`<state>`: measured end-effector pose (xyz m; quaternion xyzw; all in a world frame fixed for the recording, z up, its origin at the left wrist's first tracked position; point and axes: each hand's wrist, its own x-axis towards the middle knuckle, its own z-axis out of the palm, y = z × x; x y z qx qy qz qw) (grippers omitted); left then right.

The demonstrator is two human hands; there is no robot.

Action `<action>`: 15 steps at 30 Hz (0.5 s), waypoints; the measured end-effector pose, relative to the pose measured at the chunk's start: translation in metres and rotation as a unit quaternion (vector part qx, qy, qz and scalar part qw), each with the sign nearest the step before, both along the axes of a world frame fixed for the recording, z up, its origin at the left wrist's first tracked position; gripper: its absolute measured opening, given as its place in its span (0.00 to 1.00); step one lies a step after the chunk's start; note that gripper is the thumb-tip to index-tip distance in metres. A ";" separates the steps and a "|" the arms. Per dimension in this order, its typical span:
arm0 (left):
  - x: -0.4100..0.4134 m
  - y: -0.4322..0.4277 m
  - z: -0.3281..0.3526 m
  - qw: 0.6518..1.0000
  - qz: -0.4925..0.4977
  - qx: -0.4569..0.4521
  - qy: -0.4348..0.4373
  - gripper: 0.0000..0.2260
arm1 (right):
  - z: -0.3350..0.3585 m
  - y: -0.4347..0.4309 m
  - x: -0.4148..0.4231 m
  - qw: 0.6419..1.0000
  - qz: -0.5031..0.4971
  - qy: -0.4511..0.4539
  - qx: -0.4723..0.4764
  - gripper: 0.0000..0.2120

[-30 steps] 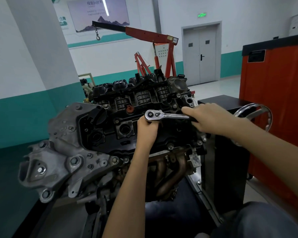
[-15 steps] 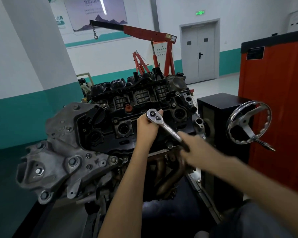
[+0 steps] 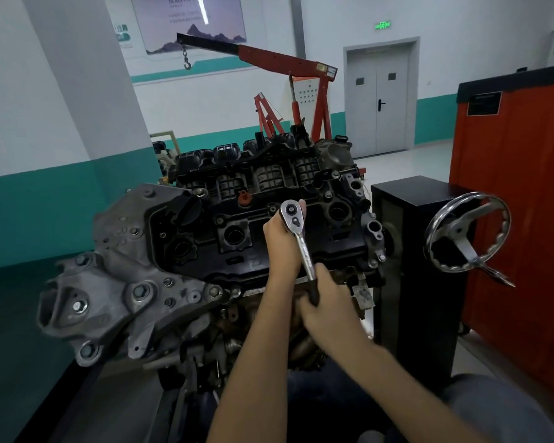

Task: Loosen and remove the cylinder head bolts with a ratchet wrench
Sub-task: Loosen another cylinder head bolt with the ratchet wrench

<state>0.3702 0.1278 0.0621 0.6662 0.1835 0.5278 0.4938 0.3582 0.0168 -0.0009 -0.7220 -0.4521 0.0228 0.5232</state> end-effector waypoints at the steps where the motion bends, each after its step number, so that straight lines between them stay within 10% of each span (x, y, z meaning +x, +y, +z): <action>1: -0.002 0.002 0.001 1.000 -0.013 -0.011 0.003 0.23 | -0.002 0.007 -0.008 1.000 0.004 0.016 0.008 0.11; 8: -0.014 0.008 0.016 0.991 -0.044 0.106 0.062 0.23 | 0.055 -0.038 0.082 0.973 0.061 -0.165 -0.151 0.12; 15: -0.018 0.003 0.009 0.996 -0.076 0.039 0.010 0.16 | 0.097 -0.035 0.115 0.886 -0.035 -0.414 -0.205 0.09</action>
